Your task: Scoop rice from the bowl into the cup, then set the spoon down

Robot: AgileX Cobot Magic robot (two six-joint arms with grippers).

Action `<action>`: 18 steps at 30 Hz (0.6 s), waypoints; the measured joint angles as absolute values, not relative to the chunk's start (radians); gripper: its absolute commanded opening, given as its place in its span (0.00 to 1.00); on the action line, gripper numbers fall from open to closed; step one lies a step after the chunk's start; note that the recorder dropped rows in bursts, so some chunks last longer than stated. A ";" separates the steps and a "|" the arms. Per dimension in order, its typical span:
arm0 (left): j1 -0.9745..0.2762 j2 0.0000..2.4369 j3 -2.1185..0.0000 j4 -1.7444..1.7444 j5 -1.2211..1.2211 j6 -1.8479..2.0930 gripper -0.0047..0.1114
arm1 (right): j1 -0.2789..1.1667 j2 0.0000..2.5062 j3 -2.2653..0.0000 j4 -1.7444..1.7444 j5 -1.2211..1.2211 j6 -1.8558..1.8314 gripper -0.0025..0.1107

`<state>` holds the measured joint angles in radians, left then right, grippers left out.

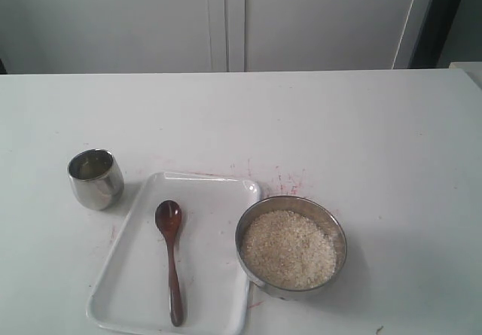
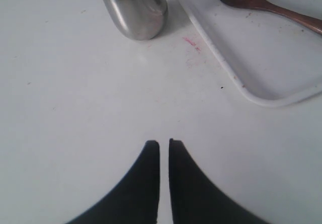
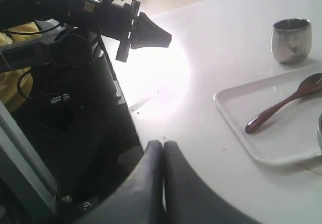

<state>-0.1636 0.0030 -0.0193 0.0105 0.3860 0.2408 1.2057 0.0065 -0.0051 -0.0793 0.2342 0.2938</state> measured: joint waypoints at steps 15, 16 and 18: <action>-0.164 0.003 -0.019 0.011 0.386 0.241 0.16 | 1.206 0.007 -0.005 -0.079 0.266 0.270 0.02; -0.164 0.003 -0.019 0.011 0.386 0.241 0.16 | 1.206 0.007 -0.005 -0.079 0.266 0.270 0.02; -0.164 0.003 -0.019 0.011 0.386 0.241 0.16 | 1.206 0.007 -0.005 -0.079 0.266 0.270 0.02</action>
